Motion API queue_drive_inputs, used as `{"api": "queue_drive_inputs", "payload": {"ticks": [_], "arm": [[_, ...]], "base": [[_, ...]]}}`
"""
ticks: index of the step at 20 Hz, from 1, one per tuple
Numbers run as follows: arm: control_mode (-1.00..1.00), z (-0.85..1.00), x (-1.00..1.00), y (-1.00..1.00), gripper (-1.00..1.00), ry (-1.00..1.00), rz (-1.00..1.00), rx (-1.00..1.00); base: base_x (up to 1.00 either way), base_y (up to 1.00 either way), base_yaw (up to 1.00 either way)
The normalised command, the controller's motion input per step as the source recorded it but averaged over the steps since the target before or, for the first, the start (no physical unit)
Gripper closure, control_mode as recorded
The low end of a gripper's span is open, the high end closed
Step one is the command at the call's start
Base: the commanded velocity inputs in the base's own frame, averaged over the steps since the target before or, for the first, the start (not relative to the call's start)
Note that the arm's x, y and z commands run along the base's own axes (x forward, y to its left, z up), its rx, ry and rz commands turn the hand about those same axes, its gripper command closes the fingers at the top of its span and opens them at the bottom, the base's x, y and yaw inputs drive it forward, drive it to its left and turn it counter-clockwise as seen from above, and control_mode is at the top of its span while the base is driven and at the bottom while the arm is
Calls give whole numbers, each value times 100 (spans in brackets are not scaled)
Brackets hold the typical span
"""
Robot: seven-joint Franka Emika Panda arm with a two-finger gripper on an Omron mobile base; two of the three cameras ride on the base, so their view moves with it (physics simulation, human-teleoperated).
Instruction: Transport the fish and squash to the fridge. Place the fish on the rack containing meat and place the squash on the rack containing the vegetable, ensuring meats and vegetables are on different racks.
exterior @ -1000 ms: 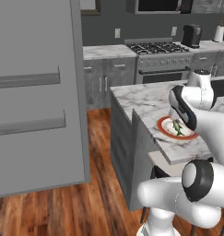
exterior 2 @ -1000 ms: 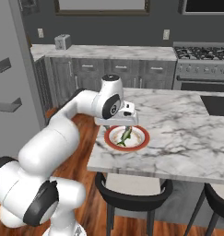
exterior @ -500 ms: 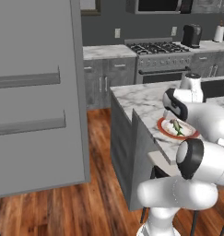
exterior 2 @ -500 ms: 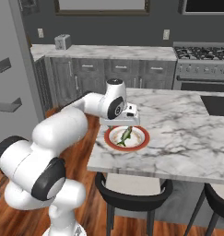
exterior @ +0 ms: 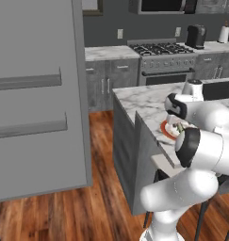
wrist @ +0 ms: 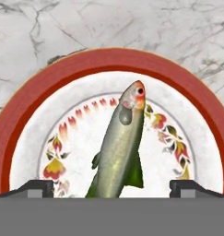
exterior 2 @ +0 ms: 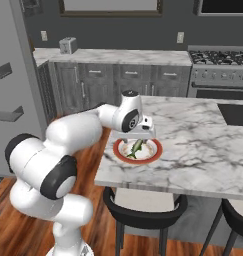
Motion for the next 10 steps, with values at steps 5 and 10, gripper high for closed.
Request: {"api": "queue_drive_inputs", "payload": {"ticks": [5, 10], "arm": [[-100, -17, 2, 0, -100, 0, 0, 0], [-100, -15, 0, 0, -100, 0, 0, 0]], "base": [[0, 0, 0], [0, 0, 0]]}}
